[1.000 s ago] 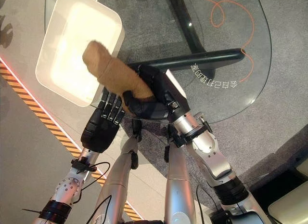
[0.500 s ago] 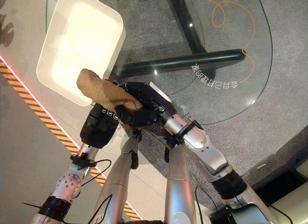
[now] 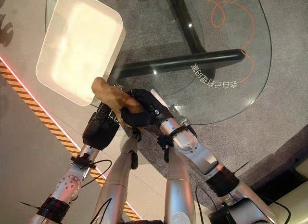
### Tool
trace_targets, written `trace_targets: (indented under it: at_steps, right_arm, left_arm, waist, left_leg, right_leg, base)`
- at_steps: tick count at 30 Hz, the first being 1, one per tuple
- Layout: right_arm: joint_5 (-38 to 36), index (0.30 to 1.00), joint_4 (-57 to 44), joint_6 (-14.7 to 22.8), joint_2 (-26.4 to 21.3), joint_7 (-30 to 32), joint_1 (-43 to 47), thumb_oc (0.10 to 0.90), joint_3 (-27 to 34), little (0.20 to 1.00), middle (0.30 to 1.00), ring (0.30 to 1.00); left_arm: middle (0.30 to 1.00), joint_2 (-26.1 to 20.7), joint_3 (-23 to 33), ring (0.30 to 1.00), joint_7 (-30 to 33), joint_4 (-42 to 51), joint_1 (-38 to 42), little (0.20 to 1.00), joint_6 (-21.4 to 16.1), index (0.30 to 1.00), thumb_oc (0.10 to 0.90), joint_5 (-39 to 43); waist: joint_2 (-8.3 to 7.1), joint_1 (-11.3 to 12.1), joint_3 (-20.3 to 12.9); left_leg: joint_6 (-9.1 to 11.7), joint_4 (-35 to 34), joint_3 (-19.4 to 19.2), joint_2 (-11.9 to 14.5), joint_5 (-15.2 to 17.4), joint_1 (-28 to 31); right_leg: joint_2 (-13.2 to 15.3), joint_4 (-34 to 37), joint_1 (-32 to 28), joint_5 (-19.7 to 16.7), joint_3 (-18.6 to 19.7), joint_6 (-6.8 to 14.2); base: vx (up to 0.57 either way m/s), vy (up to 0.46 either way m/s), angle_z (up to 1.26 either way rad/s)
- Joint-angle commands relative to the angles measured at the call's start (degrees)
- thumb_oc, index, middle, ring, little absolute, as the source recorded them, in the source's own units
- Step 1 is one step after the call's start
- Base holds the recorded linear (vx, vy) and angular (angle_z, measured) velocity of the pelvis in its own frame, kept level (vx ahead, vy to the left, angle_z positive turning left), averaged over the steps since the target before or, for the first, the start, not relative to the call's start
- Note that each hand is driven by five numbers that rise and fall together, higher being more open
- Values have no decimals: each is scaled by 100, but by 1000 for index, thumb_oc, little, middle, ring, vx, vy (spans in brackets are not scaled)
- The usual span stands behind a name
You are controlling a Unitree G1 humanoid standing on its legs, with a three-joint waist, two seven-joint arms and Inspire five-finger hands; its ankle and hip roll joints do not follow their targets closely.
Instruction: Wipe the table with a cloth and put it in the basket.
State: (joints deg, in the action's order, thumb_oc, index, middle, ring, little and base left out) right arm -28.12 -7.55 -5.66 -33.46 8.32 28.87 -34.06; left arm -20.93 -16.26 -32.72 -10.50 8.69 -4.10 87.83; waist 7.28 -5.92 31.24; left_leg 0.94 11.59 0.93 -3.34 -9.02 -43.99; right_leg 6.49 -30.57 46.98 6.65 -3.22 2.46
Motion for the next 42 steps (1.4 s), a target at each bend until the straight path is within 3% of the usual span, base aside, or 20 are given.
trace_targets:
  at_steps: [1,7,15,18,25,33,38,42]
  right_arm:
    - [-430,300,-311,211,329,183,90,100,-499,200,300,300]
    - [-695,300,-300,356,447,281,-30,100,-376,200,300,300]
    - [-1320,300,-374,1125,648,130,-226,100,-88,200,300,300]
    - [-1342,300,-467,1193,706,63,-283,100,43,200,300,300]
    - [-1133,300,-660,842,684,-339,-352,100,128,200,300,300]
    - [155,300,-818,-17,282,-1687,-43,100,-312,200,300,300]
    - [518,300,-743,-94,-184,-2122,278,100,-607,200,300,300]
    - [548,300,-663,-197,-350,-2125,497,100,-796,200,300,300]
  left_arm:
    - [900,189,-442,900,-952,1339,456,900,9,900,800,-303]
    - [900,217,-433,900,-910,1364,493,900,37,900,800,-274]
    - [900,285,-375,900,-887,1358,413,900,99,900,800,-272]
    - [900,299,-344,900,-887,1325,408,900,129,900,800,-274]
    - [900,312,-258,900,-871,1425,319,900,182,900,800,-240]
    - [900,216,-198,900,-867,1410,369,900,277,900,800,-196]
    - [900,92,-228,900,-887,1410,399,900,351,900,800,-161]
    - [900,5,-312,900,-872,1382,463,900,318,900,800,-133]
  waist:
    - [57,32,-144]
    - [65,-8,-144]
    - [85,-30,-144]
    - [76,-47,-144]
    - [111,-51,-144]
    - [124,24,-144]
    - [112,90,-144]
    - [77,125,-144]
  left_leg:
    - [-49,530,-83,-150,527,66]
    - [-61,516,-102,-152,517,110]
    - [-82,491,-116,-145,510,157]
    - [-85,513,-107,-144,517,162]
    - [-95,508,-98,-136,506,137]
    - [-79,533,-21,-128,475,100]
    - [-62,561,11,-112,477,76]
    - [-51,567,29,-113,478,77]
  right_leg:
    - [-223,1112,-190,-773,300,33]
    - [-233,1109,-198,-801,328,23]
    - [-255,1084,-211,-806,349,15]
    - [-255,1055,-209,-809,360,22]
    - [-241,1018,-157,-807,365,14]
    - [-201,975,-144,-764,315,-4]
    - [-177,955,-140,-743,286,5]
    - [-189,964,-159,-745,281,21]
  base:
    - [0,0,0]
    - [0,0,0]
    - [0,0,0]
    - [0,0,0]
    - [0,0,0]
    - [-2,-15,0]
    - [-13,-45,6]
    - [-7,-17,3]
